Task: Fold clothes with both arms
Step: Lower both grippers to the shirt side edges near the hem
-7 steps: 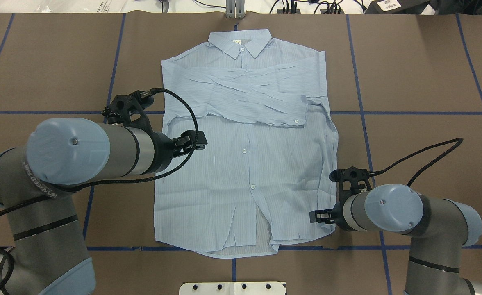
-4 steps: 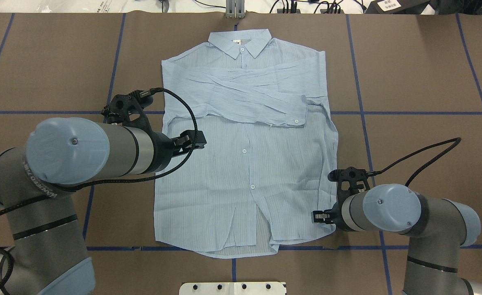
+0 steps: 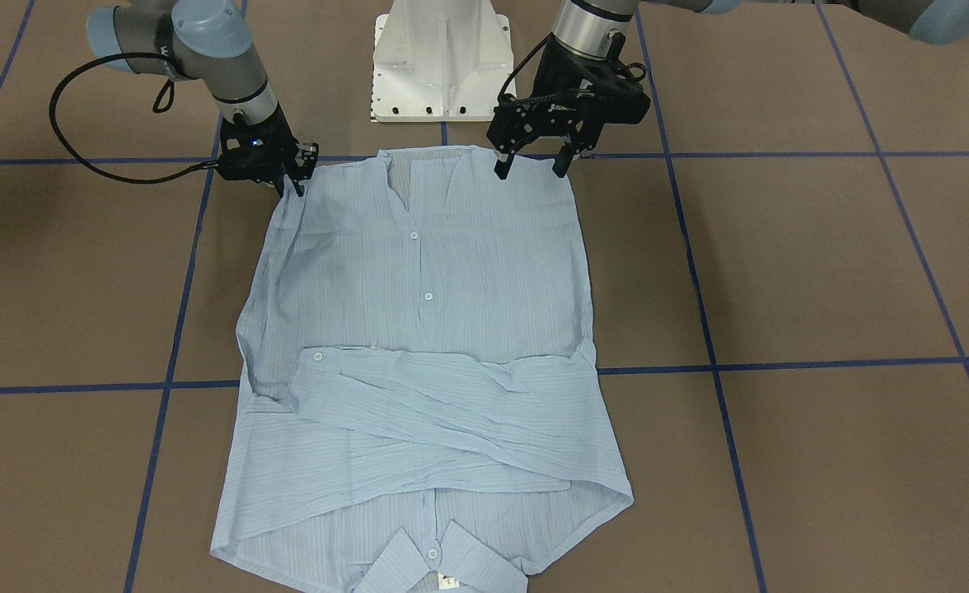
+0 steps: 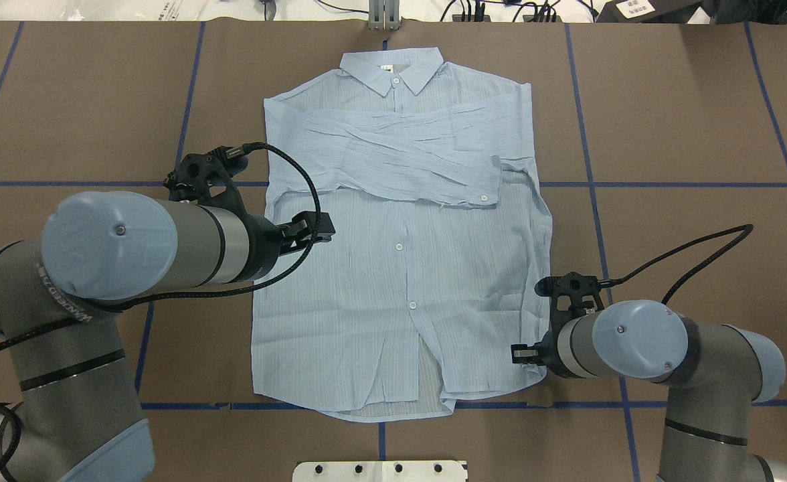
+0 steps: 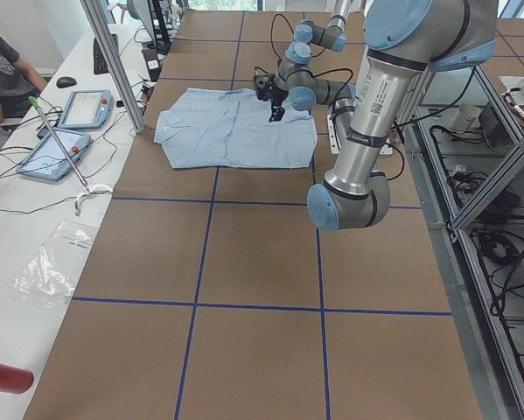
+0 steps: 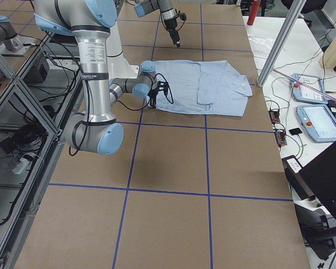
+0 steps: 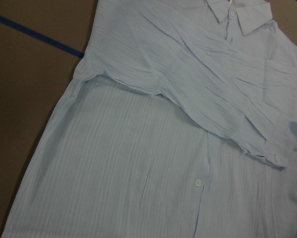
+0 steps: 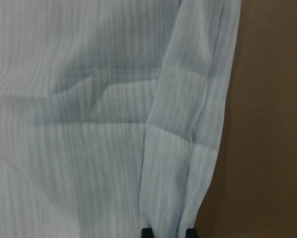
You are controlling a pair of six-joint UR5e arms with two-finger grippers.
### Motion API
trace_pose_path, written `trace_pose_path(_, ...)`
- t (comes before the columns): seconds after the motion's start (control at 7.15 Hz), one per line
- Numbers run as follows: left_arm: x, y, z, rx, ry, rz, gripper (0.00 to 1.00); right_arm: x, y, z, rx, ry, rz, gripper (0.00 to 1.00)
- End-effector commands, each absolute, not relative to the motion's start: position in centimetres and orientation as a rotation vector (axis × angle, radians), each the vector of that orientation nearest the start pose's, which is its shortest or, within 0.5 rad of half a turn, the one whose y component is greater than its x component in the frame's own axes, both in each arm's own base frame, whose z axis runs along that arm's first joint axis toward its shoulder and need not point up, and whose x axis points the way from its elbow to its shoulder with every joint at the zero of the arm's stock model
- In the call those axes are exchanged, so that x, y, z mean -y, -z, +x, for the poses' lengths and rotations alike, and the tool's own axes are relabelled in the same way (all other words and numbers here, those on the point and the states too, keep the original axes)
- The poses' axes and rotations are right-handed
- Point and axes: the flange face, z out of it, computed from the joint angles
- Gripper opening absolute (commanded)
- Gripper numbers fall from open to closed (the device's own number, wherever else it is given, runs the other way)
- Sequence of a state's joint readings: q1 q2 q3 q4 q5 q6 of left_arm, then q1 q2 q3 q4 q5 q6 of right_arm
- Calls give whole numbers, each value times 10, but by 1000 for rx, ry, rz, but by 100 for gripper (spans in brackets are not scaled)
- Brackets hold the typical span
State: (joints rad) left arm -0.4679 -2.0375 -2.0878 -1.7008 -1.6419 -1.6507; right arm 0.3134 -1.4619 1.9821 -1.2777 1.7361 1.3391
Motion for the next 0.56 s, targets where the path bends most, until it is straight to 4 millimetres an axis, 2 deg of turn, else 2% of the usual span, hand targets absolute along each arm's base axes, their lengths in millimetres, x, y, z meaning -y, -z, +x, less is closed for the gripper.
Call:
trace_pose_path(0.0,358,-170,426,-1113,452,156,97,274,-385,-464,821,-11,69,6)
trace_pose_path(0.28,358,-170,426,-1115,452,156,97,275,-384,-462,811,-17,68,0)
trace_pose_path(0.42,358,-170,426,-1113,452,156,97,275,-375,-457,825,-19,74,0)
